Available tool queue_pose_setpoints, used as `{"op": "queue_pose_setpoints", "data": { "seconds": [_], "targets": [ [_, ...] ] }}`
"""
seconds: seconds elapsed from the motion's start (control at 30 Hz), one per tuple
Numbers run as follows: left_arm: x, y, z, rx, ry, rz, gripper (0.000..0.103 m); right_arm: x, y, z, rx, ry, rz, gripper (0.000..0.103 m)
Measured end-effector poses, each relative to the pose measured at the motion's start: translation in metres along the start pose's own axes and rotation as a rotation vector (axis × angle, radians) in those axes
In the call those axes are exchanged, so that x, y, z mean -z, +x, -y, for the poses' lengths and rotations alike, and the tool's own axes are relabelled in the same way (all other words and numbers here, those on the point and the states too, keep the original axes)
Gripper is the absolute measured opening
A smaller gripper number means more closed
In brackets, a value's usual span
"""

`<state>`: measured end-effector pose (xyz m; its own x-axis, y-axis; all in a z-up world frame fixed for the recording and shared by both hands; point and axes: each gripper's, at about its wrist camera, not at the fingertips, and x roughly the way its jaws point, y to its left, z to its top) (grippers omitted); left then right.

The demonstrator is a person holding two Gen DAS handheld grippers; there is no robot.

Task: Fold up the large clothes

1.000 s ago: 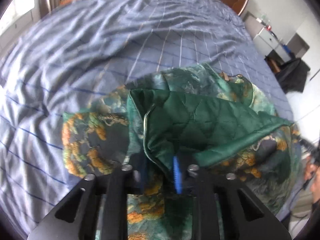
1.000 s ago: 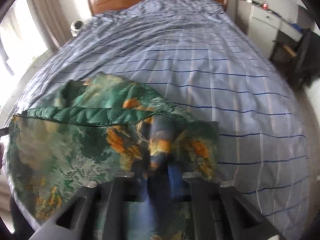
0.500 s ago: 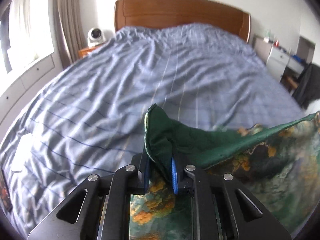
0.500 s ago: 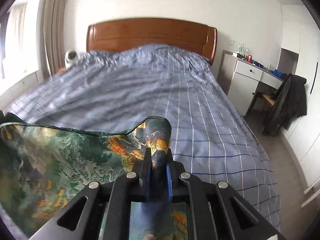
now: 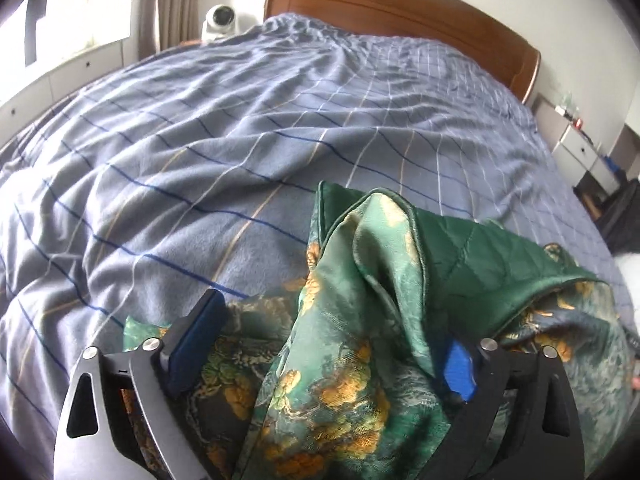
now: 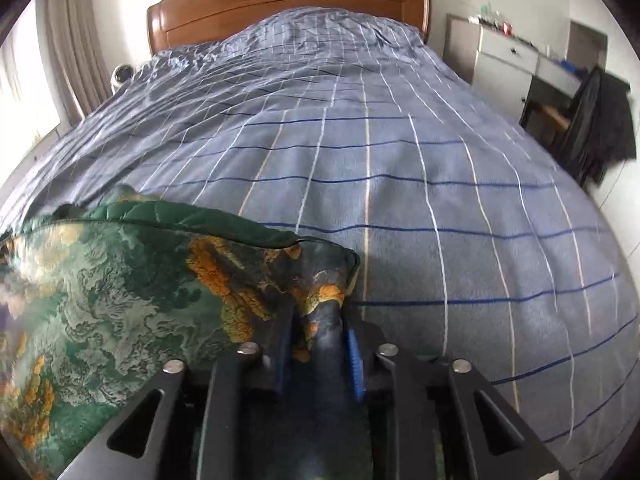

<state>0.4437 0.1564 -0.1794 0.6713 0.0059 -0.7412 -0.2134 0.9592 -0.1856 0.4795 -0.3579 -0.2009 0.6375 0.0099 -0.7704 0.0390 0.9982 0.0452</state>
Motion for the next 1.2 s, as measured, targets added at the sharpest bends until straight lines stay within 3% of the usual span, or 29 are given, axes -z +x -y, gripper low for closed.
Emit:
{"op": "queue_pose_setpoints", "data": {
  "seconds": [0.17, 0.27, 0.47, 0.67, 0.77, 0.83, 0.97, 1.1, 1.2],
  "targets": [
    [-0.011, -0.022, -0.001, 0.026, -0.005, -0.021, 0.097, -0.003, -0.007, 0.027, -0.030, 0.138, -0.009, 0.065],
    [-0.015, -0.048, -0.004, 0.051, -0.014, 0.010, 0.099, -0.011, -0.032, 0.043, -0.043, 0.181, 0.034, 0.065],
    [-0.009, -0.088, -0.012, 0.095, -0.026, 0.042, 0.099, -0.013, -0.105, 0.030, -0.074, 0.068, 0.143, 0.065],
    [0.014, -0.093, -0.009, 0.050, 0.062, -0.006, 0.099, 0.031, -0.140, -0.005, -0.255, -0.074, 0.066, 0.065],
    [0.027, -0.090, -0.008, 0.016, 0.091, -0.042, 0.099, 0.063, -0.132, -0.016, -0.227, -0.145, -0.004, 0.065],
    [0.033, -0.098, -0.005, 0.016, 0.104, -0.047, 0.099, 0.080, -0.120, -0.011, -0.125, -0.151, -0.049, 0.065],
    [0.040, -0.125, 0.019, 0.043, 0.202, -0.010, 0.099, 0.085, -0.137, 0.014, -0.071, -0.010, -0.010, 0.065],
    [0.045, -0.132, 0.053, 0.097, 0.268, -0.017, 0.099, 0.080, -0.174, -0.008, -0.153, -0.078, 0.102, 0.065],
    [0.051, -0.127, 0.078, 0.148, 0.277, -0.050, 0.099, 0.089, -0.172, -0.025, -0.247, -0.114, 0.079, 0.065]
  ]
}}
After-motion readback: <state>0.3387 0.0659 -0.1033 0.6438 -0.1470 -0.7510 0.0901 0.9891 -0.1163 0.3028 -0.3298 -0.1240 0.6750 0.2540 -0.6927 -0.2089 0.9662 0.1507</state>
